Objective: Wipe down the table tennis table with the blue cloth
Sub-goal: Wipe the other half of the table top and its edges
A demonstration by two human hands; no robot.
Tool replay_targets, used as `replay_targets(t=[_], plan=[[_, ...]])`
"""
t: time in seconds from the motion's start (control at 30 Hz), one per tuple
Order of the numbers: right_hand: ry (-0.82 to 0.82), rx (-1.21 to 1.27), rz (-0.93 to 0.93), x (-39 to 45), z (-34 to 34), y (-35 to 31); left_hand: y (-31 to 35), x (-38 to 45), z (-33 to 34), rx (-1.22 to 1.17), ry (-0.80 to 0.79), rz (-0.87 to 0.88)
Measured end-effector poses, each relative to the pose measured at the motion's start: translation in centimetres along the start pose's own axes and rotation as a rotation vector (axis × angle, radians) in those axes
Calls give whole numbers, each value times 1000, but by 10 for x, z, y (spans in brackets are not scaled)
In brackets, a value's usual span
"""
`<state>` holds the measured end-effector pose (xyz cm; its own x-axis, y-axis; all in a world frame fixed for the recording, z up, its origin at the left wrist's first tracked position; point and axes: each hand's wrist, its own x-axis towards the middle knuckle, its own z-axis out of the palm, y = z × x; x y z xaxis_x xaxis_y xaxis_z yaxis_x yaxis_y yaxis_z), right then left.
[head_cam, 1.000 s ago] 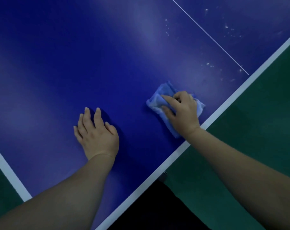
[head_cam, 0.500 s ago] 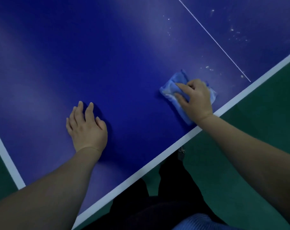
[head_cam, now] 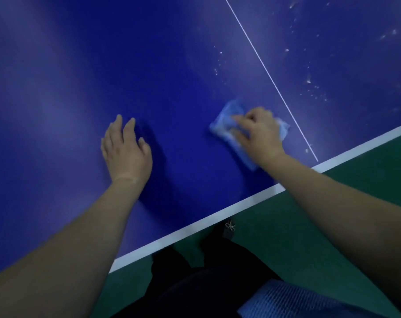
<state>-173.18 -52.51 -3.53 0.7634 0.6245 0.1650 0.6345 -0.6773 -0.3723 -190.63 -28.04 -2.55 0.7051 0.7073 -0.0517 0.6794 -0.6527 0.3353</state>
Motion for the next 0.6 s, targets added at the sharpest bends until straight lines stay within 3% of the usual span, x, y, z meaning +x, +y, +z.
replay_targets(t=[0.1,0.13,0.17,0.2,0.3,0.33,0.37,0.43,0.5,0.53,0.6], plan=[[168,-63,604,30,-7,32,16,19,13,18,-14,-61],[200,-87,718,34,-5,28,17,21,17,36,-5,-87],[198,-92,719,36,-1,17,18,22,20,53,8,-100],[170,-69,618,34,3,4,18,23,22,62,18,-104],[-58,49,-43,31,13,-21,17,24,22,62,23,-115],[-108,52,-187,43,11,-15,17,24,23,63,25,-120],[-118,40,-213,60,9,-4,16,25,23,63,28,-126],[-22,-34,57,93,6,24,17,24,24,62,34,-131],[144,-66,546,111,6,43,17,24,24,65,36,-132],[203,-75,688,113,9,37,16,25,24,66,36,-136],[194,-76,613,110,22,10,16,25,24,70,31,-142]])
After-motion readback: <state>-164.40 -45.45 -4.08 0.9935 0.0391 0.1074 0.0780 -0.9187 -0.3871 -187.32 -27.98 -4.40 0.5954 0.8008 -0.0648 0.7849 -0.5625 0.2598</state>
